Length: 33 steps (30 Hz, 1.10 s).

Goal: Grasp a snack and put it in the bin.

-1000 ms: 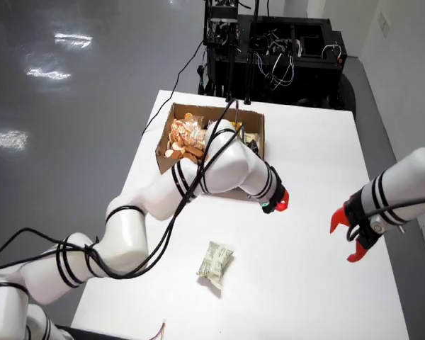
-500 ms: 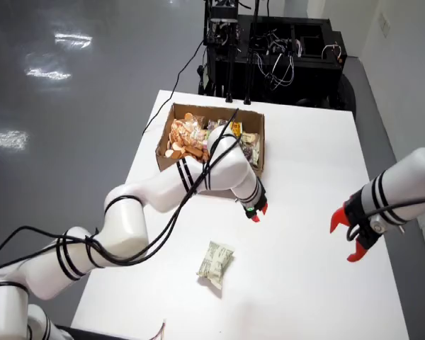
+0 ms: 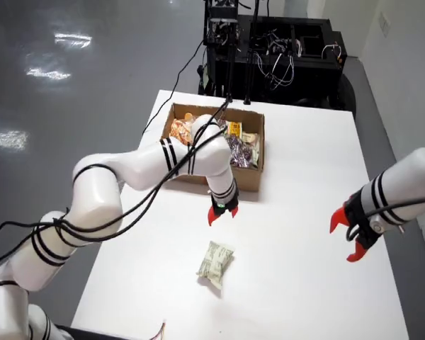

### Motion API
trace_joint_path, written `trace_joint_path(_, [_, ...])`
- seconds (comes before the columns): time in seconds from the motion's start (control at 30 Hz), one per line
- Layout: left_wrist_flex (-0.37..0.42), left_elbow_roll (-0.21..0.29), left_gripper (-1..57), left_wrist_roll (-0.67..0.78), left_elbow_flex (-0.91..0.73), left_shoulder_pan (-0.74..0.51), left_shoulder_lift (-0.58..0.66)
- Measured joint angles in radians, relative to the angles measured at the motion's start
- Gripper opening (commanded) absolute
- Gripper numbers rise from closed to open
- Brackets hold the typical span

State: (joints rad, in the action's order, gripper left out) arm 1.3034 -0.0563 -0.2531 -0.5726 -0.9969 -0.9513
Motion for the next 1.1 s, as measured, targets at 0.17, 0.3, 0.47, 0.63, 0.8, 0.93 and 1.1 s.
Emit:
trace_joint_path(0.17, [-0.132,0.01,41.2,-0.107,-0.309,0.012,0.185])
trace_joint_path(0.3, [-0.271,0.023,41.6,-0.181,-0.53,0.013,0.325])
trace_joint_path(0.47, [-0.37,0.028,42.0,-0.265,-0.671,0.003,0.389])
trace_joint_path(0.63, [-0.436,0.029,43.0,-0.327,-0.712,-0.015,0.351])
trace_joint_path(0.8, [-0.502,0.029,45.3,-0.375,-0.721,-0.028,0.297])
trace_joint_path(0.93, [-0.549,0.029,47.4,-0.42,-0.721,-0.036,0.259])
trace_joint_path(1.1, [-0.582,0.029,49.3,-0.473,-0.706,-0.043,0.19])
